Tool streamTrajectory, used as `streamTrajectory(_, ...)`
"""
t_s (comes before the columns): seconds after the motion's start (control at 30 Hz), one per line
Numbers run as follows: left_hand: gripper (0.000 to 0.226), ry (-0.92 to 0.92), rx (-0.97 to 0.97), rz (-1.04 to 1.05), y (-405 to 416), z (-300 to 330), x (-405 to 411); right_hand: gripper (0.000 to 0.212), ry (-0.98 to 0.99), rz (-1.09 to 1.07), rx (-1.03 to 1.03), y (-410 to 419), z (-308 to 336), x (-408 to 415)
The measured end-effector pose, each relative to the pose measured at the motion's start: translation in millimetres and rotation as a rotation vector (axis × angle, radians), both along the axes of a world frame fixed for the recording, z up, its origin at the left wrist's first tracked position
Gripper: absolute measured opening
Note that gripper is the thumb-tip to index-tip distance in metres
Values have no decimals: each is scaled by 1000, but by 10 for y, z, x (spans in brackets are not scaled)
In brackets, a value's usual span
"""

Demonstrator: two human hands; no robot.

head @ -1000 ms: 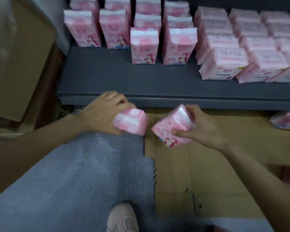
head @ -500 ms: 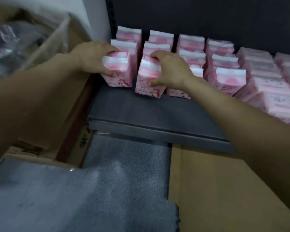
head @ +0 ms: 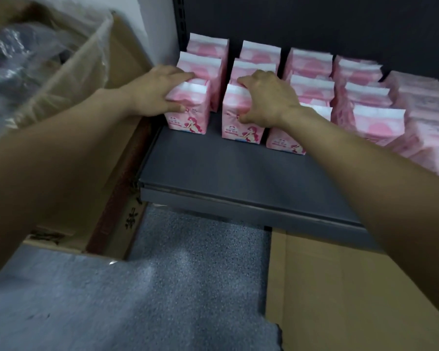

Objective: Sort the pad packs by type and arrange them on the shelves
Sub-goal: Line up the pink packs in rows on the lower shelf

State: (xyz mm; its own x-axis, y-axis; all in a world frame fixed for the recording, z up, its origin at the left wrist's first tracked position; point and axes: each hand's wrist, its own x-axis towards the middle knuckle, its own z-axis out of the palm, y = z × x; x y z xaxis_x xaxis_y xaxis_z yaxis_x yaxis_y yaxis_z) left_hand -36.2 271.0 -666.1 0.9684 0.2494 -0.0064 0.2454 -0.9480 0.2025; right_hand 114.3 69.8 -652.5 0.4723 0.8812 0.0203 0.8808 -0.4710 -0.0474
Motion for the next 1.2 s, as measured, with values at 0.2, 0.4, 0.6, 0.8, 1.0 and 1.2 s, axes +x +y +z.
streamTrajectory(0.2, 65, -83, 276, 66, -310, -71, -102, 83, 1, 39, -2, -156, -88, -64)
streamTrajectory(0.4, 31, -322, 314, 40, -1300, 36, -301, 41, -93, 242, 217, -839, 14, -328)
streamTrajectory(0.6, 29, -301, -40, -175, -2866, 247, -281, 30, -162, 269, 84, -2646, 55, -564)
streamTrajectory(0.8, 21, -23, -129, -613, -4255, 32, 178, 33, 40, -32, -361, -4523, -166, -720)
streamTrajectory(1.0, 40, 446, -222, -893, -5611, -684, 122, 34, 212, -330, -300, -5925, -578, -1000)
streamTrajectory(1.2, 88, 688, -453, -1352, -6203, -1234, -461, 26, 261, -492, -184, -6615, -921, -1200)
